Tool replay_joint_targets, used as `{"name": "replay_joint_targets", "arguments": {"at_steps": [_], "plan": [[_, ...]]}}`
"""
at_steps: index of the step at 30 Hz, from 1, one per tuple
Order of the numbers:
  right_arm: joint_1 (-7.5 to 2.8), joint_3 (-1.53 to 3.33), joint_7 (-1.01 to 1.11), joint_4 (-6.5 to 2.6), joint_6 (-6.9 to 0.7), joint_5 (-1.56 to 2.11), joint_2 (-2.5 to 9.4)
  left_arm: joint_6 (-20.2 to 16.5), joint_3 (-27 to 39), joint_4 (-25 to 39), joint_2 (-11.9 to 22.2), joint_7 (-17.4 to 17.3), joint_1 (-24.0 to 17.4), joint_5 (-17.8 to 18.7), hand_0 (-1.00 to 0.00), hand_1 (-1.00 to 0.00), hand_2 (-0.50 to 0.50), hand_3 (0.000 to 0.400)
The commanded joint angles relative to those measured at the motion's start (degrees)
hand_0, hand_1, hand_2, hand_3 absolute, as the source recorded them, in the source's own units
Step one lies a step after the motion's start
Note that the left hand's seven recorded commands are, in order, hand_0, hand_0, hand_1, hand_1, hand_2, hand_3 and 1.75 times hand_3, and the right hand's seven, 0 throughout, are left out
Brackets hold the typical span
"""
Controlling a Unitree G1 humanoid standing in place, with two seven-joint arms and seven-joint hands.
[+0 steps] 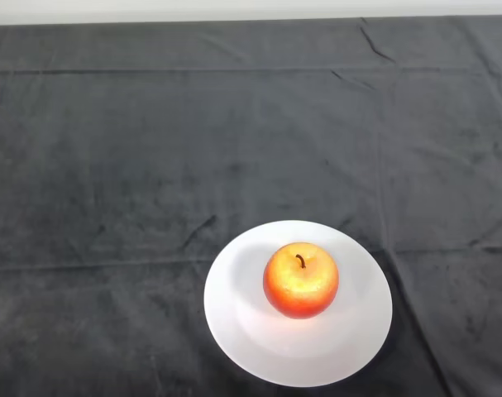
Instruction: Move the apple to the plate
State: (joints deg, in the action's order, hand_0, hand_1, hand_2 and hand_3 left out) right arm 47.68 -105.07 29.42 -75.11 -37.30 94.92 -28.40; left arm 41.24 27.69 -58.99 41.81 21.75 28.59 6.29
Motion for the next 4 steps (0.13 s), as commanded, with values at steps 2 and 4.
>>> {"name": "replay_joint_targets", "arguments": {"at_steps": [2,4], "plan": [[0.11,-0.72,0.19,0.04,-0.22,-0.09,-1.81,1.7,1.31,-2.73,3.75,-0.38,3.59,-0.48,0.0,0.0,0.0,0.0],[0.11,-0.73,0.19,0.03,-0.23,-0.09,-1.81,1.79,1.29,-2.8,3.73,-0.35,3.65,-0.52,0.0,0.0,0.0,0.0]]}}
